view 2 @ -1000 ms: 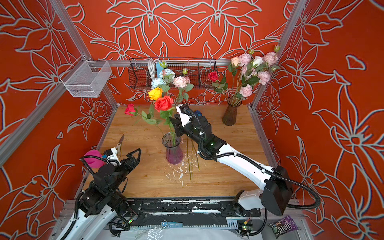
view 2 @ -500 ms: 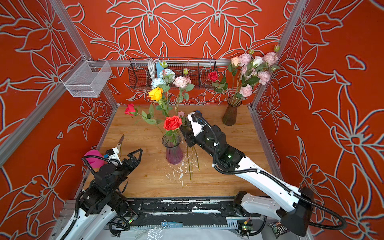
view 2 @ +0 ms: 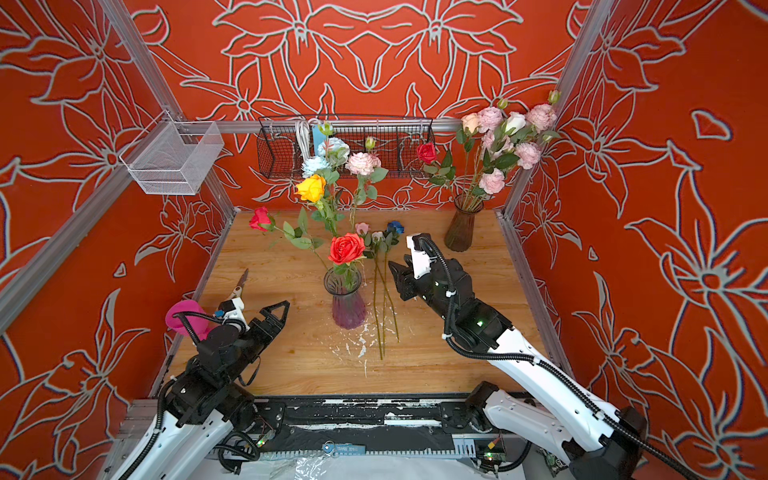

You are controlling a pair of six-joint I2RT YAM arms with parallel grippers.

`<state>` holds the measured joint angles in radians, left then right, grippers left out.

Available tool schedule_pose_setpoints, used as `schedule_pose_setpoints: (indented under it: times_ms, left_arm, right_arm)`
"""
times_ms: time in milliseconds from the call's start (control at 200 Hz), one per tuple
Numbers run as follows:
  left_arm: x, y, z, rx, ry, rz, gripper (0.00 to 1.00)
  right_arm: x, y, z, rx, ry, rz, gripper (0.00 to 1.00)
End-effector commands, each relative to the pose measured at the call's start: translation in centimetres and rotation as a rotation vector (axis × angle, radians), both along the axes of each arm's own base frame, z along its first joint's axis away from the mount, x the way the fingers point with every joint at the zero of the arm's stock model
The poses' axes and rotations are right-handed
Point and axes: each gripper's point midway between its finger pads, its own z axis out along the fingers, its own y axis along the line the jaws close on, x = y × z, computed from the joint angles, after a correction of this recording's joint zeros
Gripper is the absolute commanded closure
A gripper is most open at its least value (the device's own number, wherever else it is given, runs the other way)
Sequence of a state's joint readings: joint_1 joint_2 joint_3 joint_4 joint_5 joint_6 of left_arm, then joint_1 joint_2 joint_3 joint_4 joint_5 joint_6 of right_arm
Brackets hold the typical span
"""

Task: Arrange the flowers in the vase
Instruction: 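Open the right gripper and draw it back toward the rose pile, then lower the open right gripper onto the blue rose stem and grasp it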

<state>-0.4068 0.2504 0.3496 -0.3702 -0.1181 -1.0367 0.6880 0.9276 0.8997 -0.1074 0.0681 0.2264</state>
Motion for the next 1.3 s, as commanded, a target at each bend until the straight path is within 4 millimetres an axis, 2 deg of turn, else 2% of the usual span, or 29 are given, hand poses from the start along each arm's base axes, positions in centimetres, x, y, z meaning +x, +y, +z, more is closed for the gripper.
schedule_pose_setpoints:
  times_ms: [0,115,275,390,430,560,645,746,981,1141,1296]
  left_arm:
    - [0.3,-0.3,1.3,-0.021,-0.023,-0.005,0.05]
    - [0.5,-0.3,1.2,-0.014,-0.021,-0.003,0.05]
    - [0.7,0.0,1.2,-0.004,-0.022,0.016,0.05]
    - [1.0,-0.1,1.0,-0.001,-0.013,0.018,0.05]
    - [1.1,-0.2,0.9,-0.001,-0.010,0.013,0.05]
    - [1.3,-0.6,0.6,-0.002,0.005,-0.001,0.05]
    - [1.4,-0.7,0.5,0.004,0.010,-0.002,0.05]
    - [1.3,-0.6,0.3,0.007,0.015,0.001,0.05]
    - [1.4,-0.5,-0.3,0.004,0.022,0.008,0.05]
    - [1.4,-0.5,-0.4,0.007,0.019,0.011,0.05]
    - [1.5,-0.4,-0.5,0.006,0.016,0.016,0.05]
  right_arm:
    - [-0.5,-0.5,2.4,0.046,-0.023,0.002,0.53]
    - [0.5,-2.8,1.2,0.067,0.022,-0.070,0.55]
    - [3.3,-4.8,-3.7,0.095,0.180,-0.137,0.56]
    - [5.7,-3.9,-8.3,0.017,0.336,-0.124,0.57]
    - [6.8,-3.3,-10.7,-0.027,0.412,-0.122,0.57]
    - [9.6,-1.5,-16.3,-0.087,0.611,-0.127,0.68]
    - [11.4,-0.2,-18.9,-0.075,0.695,-0.133,0.72]
    - [13.6,0.2,-21.8,-0.086,0.773,-0.196,0.70]
    - [17.2,2.1,-26.1,-0.110,0.876,-0.224,0.69]
    - [18.4,2.8,-28.3,-0.150,0.917,-0.248,0.70]
    - [18.7,2.5,-30.0,-0.197,0.943,-0.279,0.78]
